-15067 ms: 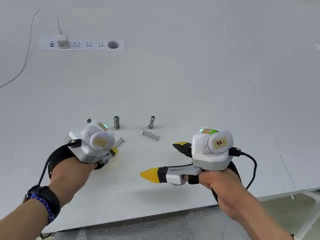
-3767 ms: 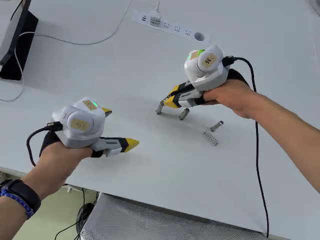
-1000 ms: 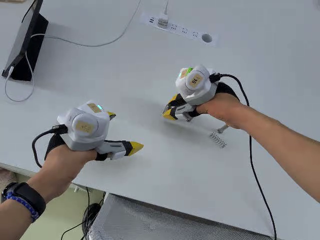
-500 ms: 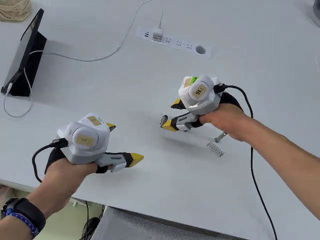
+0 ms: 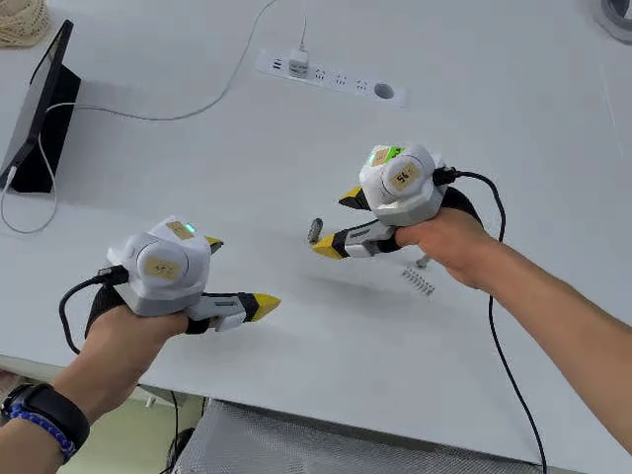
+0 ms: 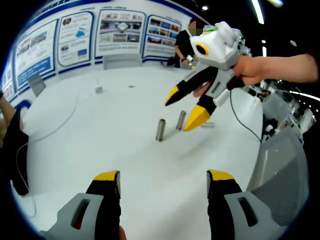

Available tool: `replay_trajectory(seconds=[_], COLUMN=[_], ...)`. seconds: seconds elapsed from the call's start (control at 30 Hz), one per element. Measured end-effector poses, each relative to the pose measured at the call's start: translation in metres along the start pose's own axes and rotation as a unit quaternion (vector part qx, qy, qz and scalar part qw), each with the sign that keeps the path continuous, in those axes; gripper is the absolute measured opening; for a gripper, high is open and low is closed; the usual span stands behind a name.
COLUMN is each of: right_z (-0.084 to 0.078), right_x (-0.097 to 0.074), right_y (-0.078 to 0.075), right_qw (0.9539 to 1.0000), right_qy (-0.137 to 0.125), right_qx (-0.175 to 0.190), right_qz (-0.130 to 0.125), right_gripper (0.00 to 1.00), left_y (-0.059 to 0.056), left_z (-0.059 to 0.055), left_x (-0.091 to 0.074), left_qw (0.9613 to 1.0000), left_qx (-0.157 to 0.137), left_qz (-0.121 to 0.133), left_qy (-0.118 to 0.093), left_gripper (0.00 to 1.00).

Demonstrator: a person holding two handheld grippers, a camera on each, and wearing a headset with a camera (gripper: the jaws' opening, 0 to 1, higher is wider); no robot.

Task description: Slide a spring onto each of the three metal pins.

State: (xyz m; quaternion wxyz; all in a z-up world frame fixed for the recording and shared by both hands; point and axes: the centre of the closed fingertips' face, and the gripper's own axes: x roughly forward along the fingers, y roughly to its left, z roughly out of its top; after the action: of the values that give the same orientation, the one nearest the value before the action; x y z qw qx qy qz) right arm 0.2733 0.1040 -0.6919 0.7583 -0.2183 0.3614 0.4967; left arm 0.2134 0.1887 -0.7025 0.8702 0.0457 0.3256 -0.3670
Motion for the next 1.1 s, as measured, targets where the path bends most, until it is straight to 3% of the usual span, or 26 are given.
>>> replay_trajectory(seconds=[0.17,0.4,0.63,0.73,0.97,1.1], right_z=[-0.007,-0.012,-0.025,-0.029,-0.042,-0.049], right_x=[-0.005,-0.014,-0.017,-0.021,-0.028,-0.033], right_y=[0.002,0.007,0.010,0.007,0.000,0.000], right_qw=[0.9997,0.9969,0.9954,0.9924,0.9907,0.9875], right_qy=[-0.007,-0.038,-0.042,-0.053,-0.054,-0.063], right_qx=[0.024,0.068,0.086,0.110,0.119,0.138], right_qz=[-0.004,-0.007,-0.011,-0.015,-0.037,-0.043], right_gripper=[0.60,0.61,0.63,0.64,0.70,0.70], left_y=[-0.003,-0.010,-0.018,-0.020,-0.024,-0.026], left_z=[0.004,0.007,0.008,0.009,0.013,0.015], left_x=[0.001,0.001,0.000,-0.001,0.000,0.001], left_qw=[1.0000,1.0000,1.0000,1.0000,1.0000,1.0000], left_qx=[0.002,0.003,0.005,0.005,0.005,0.005], left_qz=[0.000,-0.001,-0.003,-0.003,-0.002,-0.003], left_qy=[-0.003,-0.005,-0.003,-0.002,-0.002,-0.004], left_gripper=[0.72,0.72,0.72,0.72,0.72,0.72])
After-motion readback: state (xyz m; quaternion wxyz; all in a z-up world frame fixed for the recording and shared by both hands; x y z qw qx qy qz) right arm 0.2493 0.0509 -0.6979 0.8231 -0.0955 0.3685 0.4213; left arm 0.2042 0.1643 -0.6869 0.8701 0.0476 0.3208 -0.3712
